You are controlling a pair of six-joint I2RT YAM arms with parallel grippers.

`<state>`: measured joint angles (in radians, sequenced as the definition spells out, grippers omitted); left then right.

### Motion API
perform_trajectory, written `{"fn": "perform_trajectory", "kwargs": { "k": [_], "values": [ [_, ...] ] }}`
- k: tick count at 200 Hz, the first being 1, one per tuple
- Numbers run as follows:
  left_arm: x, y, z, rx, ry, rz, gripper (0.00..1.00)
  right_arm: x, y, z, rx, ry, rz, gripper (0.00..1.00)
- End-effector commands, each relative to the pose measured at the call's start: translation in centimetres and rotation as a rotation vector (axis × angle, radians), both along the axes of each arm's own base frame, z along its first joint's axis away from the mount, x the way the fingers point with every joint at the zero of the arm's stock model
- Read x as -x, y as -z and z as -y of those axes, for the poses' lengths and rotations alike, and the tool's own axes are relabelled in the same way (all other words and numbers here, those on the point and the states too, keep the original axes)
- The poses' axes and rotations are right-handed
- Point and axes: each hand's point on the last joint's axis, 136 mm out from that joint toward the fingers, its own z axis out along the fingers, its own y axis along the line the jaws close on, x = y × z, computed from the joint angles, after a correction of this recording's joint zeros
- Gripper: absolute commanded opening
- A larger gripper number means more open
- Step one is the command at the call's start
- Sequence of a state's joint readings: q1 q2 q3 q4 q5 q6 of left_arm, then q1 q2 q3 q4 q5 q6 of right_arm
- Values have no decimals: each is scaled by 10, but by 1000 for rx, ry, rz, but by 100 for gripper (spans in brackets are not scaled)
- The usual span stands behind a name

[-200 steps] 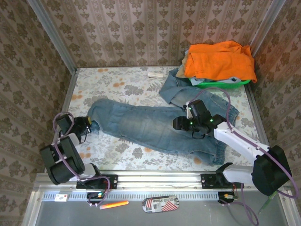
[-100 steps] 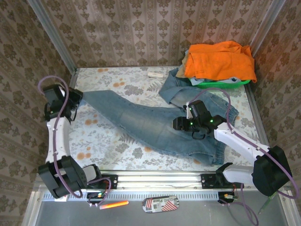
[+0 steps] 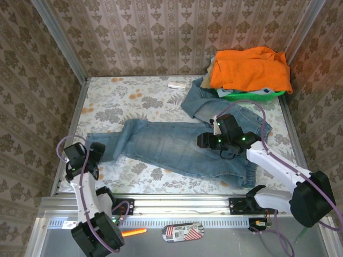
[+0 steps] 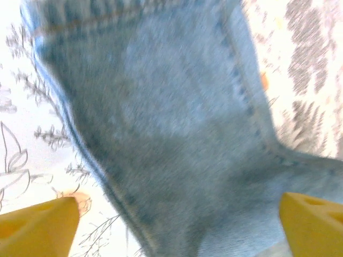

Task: Fold and stack the trousers

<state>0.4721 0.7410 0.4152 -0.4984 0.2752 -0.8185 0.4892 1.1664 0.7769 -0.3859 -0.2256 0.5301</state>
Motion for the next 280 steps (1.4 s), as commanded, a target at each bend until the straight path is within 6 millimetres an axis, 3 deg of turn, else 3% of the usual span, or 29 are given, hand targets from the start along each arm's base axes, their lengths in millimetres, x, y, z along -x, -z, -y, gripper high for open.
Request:
{"fn": "perform_trajectory", "kwargs": {
  "k": [1, 20, 34, 50, 64, 72, 84, 108, 129, 170, 193, 218, 258, 280],
  "values": [
    [-23, -42, 0, -6, 74, 80, 100, 8, -7, -2, -12, -11, -6, 62],
    [-48, -76, 6, -58, 198, 128, 100, 8, -6, 0, -5, -6, -6, 62],
    [-63, -78, 17, -73, 296, 88, 99, 8, -3, 0, 1, -4, -11, 62],
    [-75, -49, 42, -15, 382, 18, 90, 5, 0, 0, 5, -1, -15, 62],
    [-80, -16, 63, 60, 407, -3, 70, 3, 0, 0, 10, 5, -11, 62],
    [-82, 0, 75, 94, 426, -1, 64, 2, -1, 0, 13, 8, -9, 62],
    [-79, 21, 79, 95, 424, -49, 62, 1, -1, 1, 20, 10, -7, 62],
    [-74, 54, 56, 49, 346, -129, 59, 2, 3, 3, 40, 4, -21, 62],
    [-77, 67, 31, 14, 259, -130, 58, 4, 10, 2, 42, 5, -48, 62],
    [-82, 67, -26, -43, 82, -169, 60, 8, 20, 1, 42, 10, -96, 61],
    [-98, 60, -36, -3, 67, -145, 61, 6, 29, -7, 54, 3, -118, 61],
    [-122, 45, -22, 27, 112, -72, 63, 2, 31, -43, 67, -56, -119, 59],
    [-119, 39, -12, 25, 132, -55, 64, 1, 55, -139, 103, -223, -165, 55],
    [-115, 35, -11, 34, 134, -41, 64, 7, 80, -153, 143, -247, -218, 47]
  ]
}}
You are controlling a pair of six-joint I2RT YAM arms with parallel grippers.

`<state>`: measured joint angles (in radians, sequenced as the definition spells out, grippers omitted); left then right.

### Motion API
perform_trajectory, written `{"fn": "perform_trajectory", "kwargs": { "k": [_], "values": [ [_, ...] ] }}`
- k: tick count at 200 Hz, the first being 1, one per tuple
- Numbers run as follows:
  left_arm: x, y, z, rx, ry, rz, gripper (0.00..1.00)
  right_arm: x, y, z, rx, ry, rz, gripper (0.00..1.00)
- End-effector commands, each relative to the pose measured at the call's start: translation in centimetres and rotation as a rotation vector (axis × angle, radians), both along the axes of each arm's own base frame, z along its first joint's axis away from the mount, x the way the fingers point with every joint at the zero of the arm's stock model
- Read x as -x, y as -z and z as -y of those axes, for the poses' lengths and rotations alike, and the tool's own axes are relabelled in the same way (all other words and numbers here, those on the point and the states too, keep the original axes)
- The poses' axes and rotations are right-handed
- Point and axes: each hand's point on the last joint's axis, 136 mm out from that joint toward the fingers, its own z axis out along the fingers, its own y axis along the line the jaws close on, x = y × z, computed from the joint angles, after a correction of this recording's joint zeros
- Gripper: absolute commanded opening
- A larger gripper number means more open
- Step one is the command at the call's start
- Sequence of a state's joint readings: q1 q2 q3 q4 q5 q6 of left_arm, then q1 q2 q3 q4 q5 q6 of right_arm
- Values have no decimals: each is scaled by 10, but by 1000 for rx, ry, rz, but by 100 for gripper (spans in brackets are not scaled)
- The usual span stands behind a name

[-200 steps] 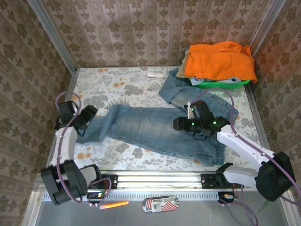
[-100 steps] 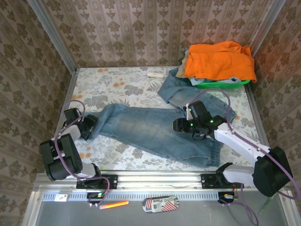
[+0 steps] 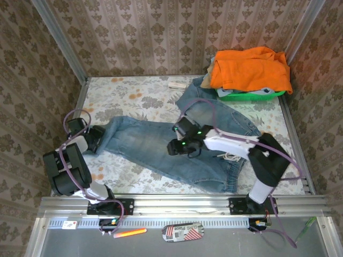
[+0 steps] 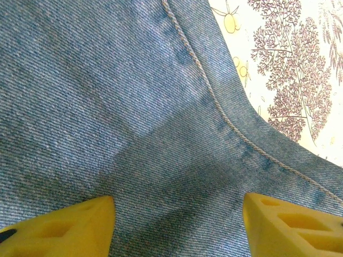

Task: Fold and stack the trousers

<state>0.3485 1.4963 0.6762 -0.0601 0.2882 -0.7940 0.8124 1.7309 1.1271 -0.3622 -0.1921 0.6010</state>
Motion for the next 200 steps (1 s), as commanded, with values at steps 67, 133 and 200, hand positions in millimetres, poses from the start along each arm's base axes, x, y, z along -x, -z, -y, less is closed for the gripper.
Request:
{"fn": "perform_trajectory", "kwargs": {
  "k": [67, 133, 200],
  "values": [
    [12, -2, -1, 30, -40, 33, 63, 70, 74, 77, 103, 144, -253, 0],
    [15, 0, -7, 6, -53, 29, 63, 67, 53, 180, 80, 362, -274, 0],
    [2, 3, -35, -50, -83, -28, 61, 53, 56, 212, 93, 433, -280, 0]
  ]
}}
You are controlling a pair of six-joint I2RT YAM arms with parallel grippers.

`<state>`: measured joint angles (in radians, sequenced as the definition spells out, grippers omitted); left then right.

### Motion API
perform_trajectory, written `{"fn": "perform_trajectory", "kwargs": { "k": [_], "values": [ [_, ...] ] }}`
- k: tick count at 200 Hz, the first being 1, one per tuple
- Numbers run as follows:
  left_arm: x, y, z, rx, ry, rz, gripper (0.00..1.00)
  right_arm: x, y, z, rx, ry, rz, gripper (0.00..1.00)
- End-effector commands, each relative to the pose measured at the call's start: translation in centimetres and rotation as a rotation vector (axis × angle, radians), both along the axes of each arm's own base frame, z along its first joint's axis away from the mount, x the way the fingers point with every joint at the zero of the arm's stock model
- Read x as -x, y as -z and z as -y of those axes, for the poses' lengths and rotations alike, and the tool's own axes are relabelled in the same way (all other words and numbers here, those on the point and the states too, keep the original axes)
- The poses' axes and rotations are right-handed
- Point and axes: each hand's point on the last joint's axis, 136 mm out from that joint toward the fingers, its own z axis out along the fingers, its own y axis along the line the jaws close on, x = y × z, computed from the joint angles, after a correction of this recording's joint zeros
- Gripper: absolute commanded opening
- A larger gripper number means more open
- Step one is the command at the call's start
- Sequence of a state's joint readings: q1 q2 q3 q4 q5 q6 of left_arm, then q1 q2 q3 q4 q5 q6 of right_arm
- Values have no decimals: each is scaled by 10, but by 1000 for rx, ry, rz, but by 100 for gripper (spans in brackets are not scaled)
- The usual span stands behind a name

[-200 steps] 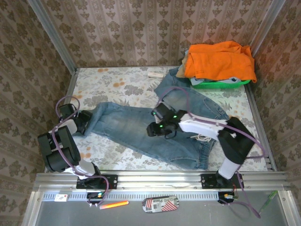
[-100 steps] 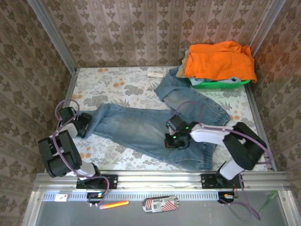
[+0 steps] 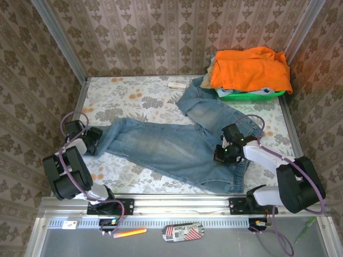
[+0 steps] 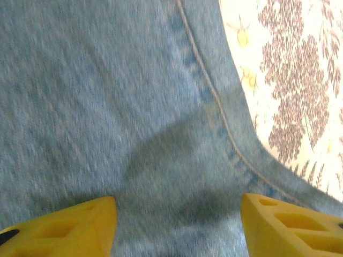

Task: Fold and stack the trousers

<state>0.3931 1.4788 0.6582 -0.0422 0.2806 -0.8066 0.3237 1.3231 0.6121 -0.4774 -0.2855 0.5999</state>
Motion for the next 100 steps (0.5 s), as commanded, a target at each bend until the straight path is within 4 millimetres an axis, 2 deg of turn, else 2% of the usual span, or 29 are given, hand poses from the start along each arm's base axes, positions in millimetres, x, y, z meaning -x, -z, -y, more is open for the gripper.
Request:
{"fn": "perform_trajectory", "kwargs": {
  "k": [1, 25, 47, 53, 60, 79, 100],
  "values": [
    [-4, 5, -19, -44, -26, -44, 61, 11, 9, 12, 32, -17, -55, 0],
    [-7, 7, -34, -75, -57, -64, 61, 10, 10, 21, 23, 24, -48, 0],
    [-25, -1, -40, -22, -56, -39, 60, 7, 6, 32, 15, 61, -34, 0],
    [-29, -5, -40, -24, -53, -35, 58, 9, 4, 34, 10, 69, -45, 0],
    [-35, -13, -38, -27, -39, -16, 50, 9, 2, 35, -1, 76, -43, 0],
    [-47, -44, -16, -74, 46, 34, 46, 4, -9, 40, 15, 88, -6, 0],
    [-45, -91, 32, -197, 204, 64, 49, -5, -37, 35, 54, 54, 77, 2]
  ]
}}
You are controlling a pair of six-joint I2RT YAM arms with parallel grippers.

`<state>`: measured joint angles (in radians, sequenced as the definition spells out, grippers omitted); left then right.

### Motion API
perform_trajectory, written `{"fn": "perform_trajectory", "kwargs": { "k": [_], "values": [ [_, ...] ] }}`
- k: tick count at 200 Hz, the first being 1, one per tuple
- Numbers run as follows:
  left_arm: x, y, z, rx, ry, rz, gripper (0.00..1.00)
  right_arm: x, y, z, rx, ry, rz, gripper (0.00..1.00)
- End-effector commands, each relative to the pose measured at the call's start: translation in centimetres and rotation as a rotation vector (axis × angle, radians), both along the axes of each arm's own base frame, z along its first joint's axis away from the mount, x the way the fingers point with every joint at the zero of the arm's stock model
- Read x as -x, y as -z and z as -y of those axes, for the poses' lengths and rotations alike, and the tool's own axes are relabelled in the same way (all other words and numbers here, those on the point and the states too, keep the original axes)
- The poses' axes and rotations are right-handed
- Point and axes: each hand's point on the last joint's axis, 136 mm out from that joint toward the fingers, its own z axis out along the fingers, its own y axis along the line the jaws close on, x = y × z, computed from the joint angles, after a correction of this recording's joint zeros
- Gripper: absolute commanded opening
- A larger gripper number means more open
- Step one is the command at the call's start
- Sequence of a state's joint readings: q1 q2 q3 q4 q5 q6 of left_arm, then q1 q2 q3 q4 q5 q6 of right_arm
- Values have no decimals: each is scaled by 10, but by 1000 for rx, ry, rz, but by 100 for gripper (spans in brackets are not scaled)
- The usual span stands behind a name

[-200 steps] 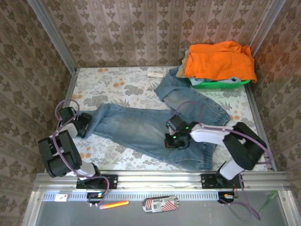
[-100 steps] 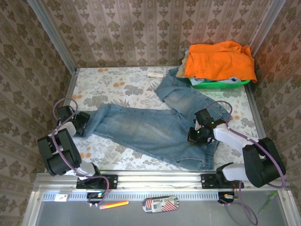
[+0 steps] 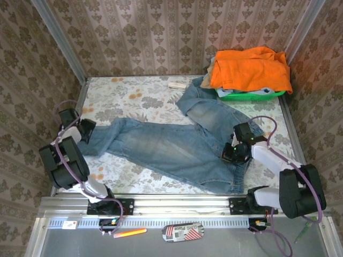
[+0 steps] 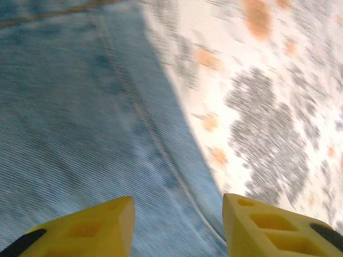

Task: Fold and stack the trousers

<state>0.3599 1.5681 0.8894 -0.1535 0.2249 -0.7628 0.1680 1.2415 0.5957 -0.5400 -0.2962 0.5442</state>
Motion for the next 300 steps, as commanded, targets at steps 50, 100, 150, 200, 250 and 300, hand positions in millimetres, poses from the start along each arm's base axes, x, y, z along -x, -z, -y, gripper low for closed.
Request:
{"fn": "perform_trajectory", "kwargs": {
  "k": [50, 100, 150, 200, 250, 300],
  "values": [
    [41, -70, 152, -224, 488, 79, 55, -30, -55, -143, 41, -365, 153, 25],
    [63, -32, 159, -155, 500, 41, 54, -28, -4, -236, 65, -563, 60, 30],
    [55, -19, 170, -106, 530, 51, 54, 25, 32, -140, 184, -444, -85, 28],
    [45, -23, 190, -106, 568, 77, 54, 51, 25, -58, 223, -275, -144, 23],
    [42, -40, 207, -117, 629, 99, 55, -30, -88, -50, 391, -336, 141, 36],
    [60, -37, 207, -98, 637, 108, 56, -169, -141, -82, 587, -366, 391, 70]
  ]
}}
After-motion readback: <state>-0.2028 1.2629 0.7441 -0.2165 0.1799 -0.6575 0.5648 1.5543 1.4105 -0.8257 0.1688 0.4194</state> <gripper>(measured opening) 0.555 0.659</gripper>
